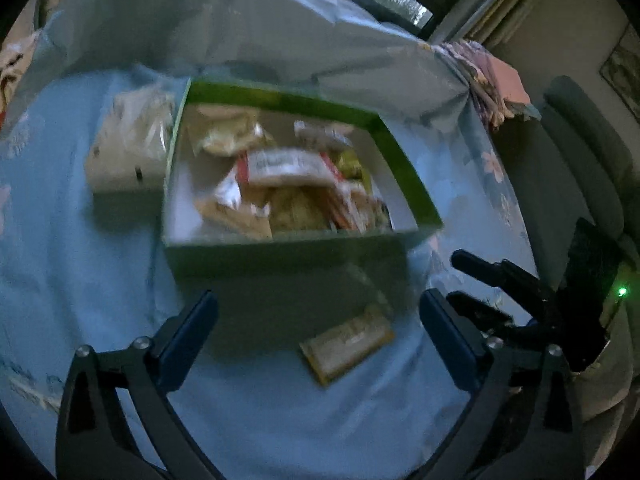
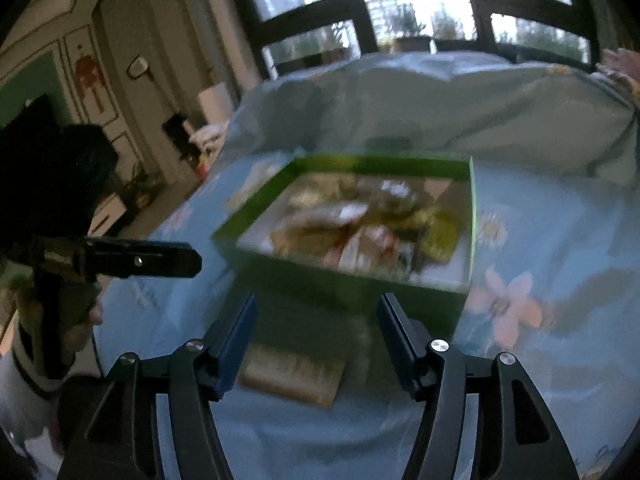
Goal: Organize snacks
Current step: 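Move the left tool down to the yellow-edged bar packet on the cloth, then grasp the yellow-edged bar packet with the left tool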
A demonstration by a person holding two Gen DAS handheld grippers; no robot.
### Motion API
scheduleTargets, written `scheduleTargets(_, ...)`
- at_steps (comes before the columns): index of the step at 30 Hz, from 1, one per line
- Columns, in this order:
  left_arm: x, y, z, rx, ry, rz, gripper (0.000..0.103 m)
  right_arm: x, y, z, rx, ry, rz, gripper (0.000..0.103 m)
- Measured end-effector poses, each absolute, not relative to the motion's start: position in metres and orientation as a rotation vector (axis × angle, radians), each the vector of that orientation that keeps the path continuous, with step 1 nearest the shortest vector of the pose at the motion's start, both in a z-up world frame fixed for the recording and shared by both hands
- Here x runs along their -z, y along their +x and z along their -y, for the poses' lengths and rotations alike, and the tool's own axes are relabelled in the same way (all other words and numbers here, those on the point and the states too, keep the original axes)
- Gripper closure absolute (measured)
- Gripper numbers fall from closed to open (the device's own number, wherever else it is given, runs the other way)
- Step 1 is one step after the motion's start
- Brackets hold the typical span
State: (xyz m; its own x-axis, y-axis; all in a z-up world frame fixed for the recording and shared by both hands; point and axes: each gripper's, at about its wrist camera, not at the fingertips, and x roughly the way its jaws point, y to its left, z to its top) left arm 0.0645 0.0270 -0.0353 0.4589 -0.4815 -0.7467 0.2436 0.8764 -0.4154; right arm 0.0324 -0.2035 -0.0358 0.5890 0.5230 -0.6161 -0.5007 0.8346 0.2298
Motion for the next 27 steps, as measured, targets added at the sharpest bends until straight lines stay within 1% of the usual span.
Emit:
scheduleTargets(4, 0.060, 0.060, -0.020, 0.486, -0.317, -1.072, 0.002, 0.066, 0.026, 0.202, -0.610, 0.005, -0.817, 0.040)
scheduleTargets(9, 0.085, 0.058, -0.006, 0.527, -0.383, -1.134, 0.002, 0.092, 0.026, 0.201, -0.611, -0.024, -0.882, 0.040)
scheduleTargets(12, 0.096, 0.058, 0.001, 0.553, -0.410, -1.171, 0.004, 0.102, 0.028, 0.199, -0.617, -0.038, -0.904, 0.040)
scheduleTargets(14, 0.099, 0.056, 0.004, 0.572, -0.416, -1.187, 0.008, 0.106, 0.028, 0.197, -0.643, -0.037, -0.908, 0.040)
scheduleTargets(18, 0.101, 0.055, 0.004, 0.582, -0.426, -1.192, 0.009, 0.112, 0.030, 0.187, -0.664, -0.064, -0.905, 0.040)
scheduleTargets(19, 0.102, 0.055, 0.004, 0.585, -0.438, -1.191, 0.012, 0.112, 0.030, 0.186, -0.672, -0.066, -0.899, 0.040)
scheduleTargets(20, 0.103, 0.055, 0.003, 0.584, -0.450, -1.193, 0.020, 0.112, 0.031, 0.184, -0.682, -0.064, -0.895, 0.040)
scheduleTargets(22, 0.106, 0.055, 0.003, 0.579, -0.456, -1.200, 0.028, 0.114, 0.032, 0.180, -0.698, -0.069, -0.891, 0.040)
scheduleTargets(24, 0.106, 0.053, 0.003, 0.576, -0.451, -1.196, 0.030, 0.115, 0.032, 0.174, -0.707, -0.080, -0.882, 0.040)
scheduleTargets(25, 0.105, 0.053, 0.003, 0.573, -0.450, -1.194, 0.032, 0.115, 0.033, 0.173, -0.701, -0.085, -0.878, 0.040)
scheduleTargets(27, 0.105, 0.053, 0.001, 0.560, -0.445, -1.196, 0.040, 0.114, 0.033, 0.173, -0.693, -0.079, -0.872, 0.044)
